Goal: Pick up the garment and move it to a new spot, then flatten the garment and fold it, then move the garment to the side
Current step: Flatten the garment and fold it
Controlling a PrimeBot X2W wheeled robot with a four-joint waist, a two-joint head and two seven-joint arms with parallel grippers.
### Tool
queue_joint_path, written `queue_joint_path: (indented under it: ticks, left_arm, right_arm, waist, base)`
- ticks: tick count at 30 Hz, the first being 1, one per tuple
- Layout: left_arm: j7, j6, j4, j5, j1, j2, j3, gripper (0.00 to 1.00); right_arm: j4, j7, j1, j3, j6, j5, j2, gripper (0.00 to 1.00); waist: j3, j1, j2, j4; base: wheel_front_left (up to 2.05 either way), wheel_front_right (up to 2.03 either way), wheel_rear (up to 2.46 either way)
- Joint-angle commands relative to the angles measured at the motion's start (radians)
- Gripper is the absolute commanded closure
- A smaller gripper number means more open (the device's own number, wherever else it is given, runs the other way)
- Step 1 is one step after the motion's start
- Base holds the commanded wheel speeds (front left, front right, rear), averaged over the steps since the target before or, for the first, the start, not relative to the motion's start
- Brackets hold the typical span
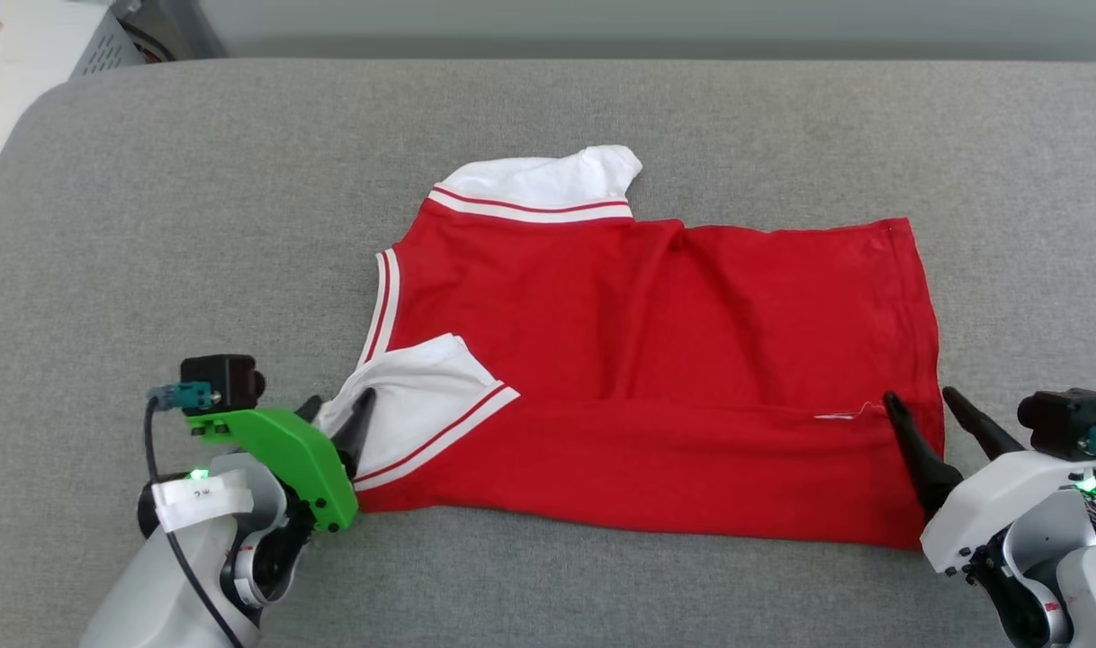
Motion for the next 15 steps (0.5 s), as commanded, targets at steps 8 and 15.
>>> queue_joint_path:
  ticks: [8,15]
  left_arm:
    - [-0.075,0.044,-0.045,0.044,0.013,0.051,0.031,0.0]
    - [0.069,0.058,-0.144,0.014,0.068,0.133,0.023,0.0]
  right_arm:
    - [-0.029,-0.16,0.042,-0.062,-0.008,-0.073,0.063,0.0]
    - [-0.098,-0.157,0.112,-0.117,-0.008,-0.129,0.125,0.0]
  waist:
    - [-0.068,-0.0001,0.0,-0.001]
    - [-0.108,-0.0001,0.0,-0.006]
  base:
    - [0.0,0.0,0.0]
    - [0.0,0.0,0.0]
